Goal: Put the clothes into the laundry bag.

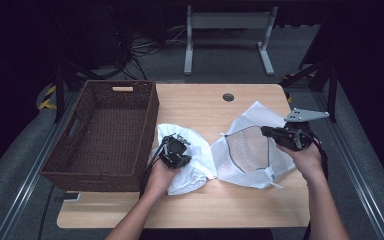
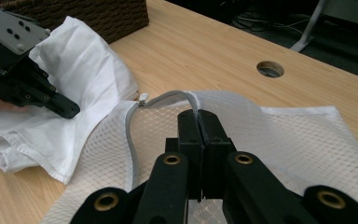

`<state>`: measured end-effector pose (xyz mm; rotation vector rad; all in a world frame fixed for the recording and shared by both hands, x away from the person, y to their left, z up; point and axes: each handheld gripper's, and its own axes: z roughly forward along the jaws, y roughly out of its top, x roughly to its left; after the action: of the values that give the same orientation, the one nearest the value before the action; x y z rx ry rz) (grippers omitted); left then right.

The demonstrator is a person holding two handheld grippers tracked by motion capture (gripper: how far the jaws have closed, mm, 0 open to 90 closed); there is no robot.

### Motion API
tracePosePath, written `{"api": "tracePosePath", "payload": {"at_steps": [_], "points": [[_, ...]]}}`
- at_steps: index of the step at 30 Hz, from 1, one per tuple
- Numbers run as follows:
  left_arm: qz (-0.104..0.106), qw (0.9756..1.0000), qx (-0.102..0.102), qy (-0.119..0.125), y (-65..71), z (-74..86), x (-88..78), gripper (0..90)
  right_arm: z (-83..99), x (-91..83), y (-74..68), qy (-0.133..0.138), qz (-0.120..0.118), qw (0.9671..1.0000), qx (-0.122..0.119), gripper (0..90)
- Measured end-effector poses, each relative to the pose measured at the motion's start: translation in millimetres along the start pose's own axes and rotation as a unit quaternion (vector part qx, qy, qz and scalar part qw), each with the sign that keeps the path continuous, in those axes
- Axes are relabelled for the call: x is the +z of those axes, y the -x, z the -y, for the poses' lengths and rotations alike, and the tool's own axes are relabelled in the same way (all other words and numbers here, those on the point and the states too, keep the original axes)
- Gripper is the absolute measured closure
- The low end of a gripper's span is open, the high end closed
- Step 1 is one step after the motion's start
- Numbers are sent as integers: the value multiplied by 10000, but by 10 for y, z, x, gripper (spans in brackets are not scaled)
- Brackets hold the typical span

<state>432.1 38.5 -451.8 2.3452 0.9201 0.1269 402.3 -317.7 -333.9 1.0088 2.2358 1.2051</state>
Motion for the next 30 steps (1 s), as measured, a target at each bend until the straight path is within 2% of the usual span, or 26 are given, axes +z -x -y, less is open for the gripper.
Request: {"api": "tracePosePath", "payload": {"at_steps": [10,12,14,16,19,21,22,23,24,25,26,27,28,30], "points": [[364,9983,447,26,242,-197,186,900,45,-164,94,49,215,9997,68,890],[429,9981,444,39,265,-214,177,881,55,-166,94,38,208,9998,67,890],[489,9977,449,134,285,-215,91,804,65,-155,93,13,219,9997,52,890],[463,9976,459,229,303,-206,-31,783,71,-139,89,-30,209,9998,44,890],[412,9974,380,453,297,-144,-303,746,72,-119,73,-60,188,9998,24,890],[252,9979,326,508,278,-84,-454,717,68,-106,59,-62,190,9998,-3,889],[252,9979,326,508,278,-84,-454,699,68,-106,59,-62,190,9998,-3,889],[89,9982,240,549,262,-43,-532,699,66,-103,51,-80,187,9998,3,889],[-182,9979,108,607,233,21,-627,625,62,-90,45,-89,180,9998,-47,889],[-306,9975,44,638,231,44,-652,582,62,-86,40,-94,175,9998,-42,889],[-306,9975,44,638,231,44,-652,545,62,-86,40,-94,175,9998,-42,889],[-407,9970,-11,662,226,74,-686,545,63,-83,38,-95,172,9998,-44,889],[-545,9959,-91,713,223,105,-732,475,70,-72,35,-107,173,9998,-61,889],[-620,9954,-118,715,218,112,-748,410,77,-67,30,-130,167,9998,-63,889]]}}
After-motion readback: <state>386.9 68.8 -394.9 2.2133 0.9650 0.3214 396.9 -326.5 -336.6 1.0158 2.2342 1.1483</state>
